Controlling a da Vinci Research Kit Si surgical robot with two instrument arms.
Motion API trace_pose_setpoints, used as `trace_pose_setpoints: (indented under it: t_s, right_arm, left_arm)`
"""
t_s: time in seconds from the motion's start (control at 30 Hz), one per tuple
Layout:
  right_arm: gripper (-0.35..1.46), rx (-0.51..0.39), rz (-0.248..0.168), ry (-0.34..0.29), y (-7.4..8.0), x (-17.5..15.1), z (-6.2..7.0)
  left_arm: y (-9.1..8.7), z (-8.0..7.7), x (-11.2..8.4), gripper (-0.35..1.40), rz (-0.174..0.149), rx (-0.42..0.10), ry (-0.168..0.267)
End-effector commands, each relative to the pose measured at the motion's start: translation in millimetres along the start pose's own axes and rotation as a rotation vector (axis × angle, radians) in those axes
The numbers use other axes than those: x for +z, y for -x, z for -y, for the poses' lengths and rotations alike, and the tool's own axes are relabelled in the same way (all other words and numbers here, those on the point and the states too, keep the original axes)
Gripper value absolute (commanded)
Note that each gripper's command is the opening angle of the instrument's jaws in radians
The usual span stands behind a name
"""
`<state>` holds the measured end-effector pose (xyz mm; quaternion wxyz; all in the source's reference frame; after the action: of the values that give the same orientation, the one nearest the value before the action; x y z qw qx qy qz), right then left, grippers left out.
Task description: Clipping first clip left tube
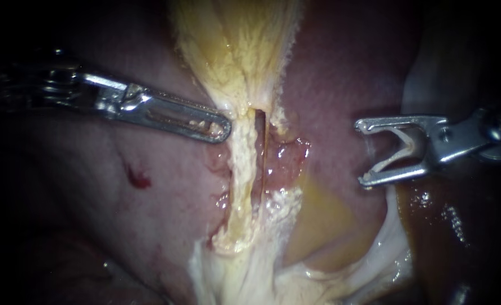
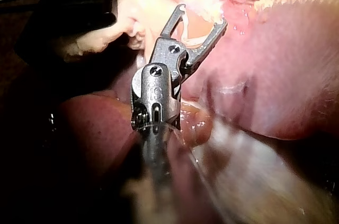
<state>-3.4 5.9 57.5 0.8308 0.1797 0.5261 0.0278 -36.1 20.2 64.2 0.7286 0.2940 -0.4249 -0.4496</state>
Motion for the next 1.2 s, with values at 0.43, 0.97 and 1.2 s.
trace_pose_setpoints:
  t_s: [0.43,0.97,1.2]
  right_arm:
    - [0.5,0.0,0.0,0.0,-0.1,0.0,0.0]
    - [0.5,0.001,0.0,0.001,-0.2,0.1,0.1]
    - [0.5,0.007,0.001,0.006,-0.4,0.4,0.1]
  left_arm:
    - [2.4,0.5,-5.6,-0.35,0.004,-0.013,0.007]
    - [3.6,0.5,-9.9,-0.35,0.031,-0.025,0.017]
    - [3.6,0.5,-10.0,-0.35,0.031,-0.025,0.017]
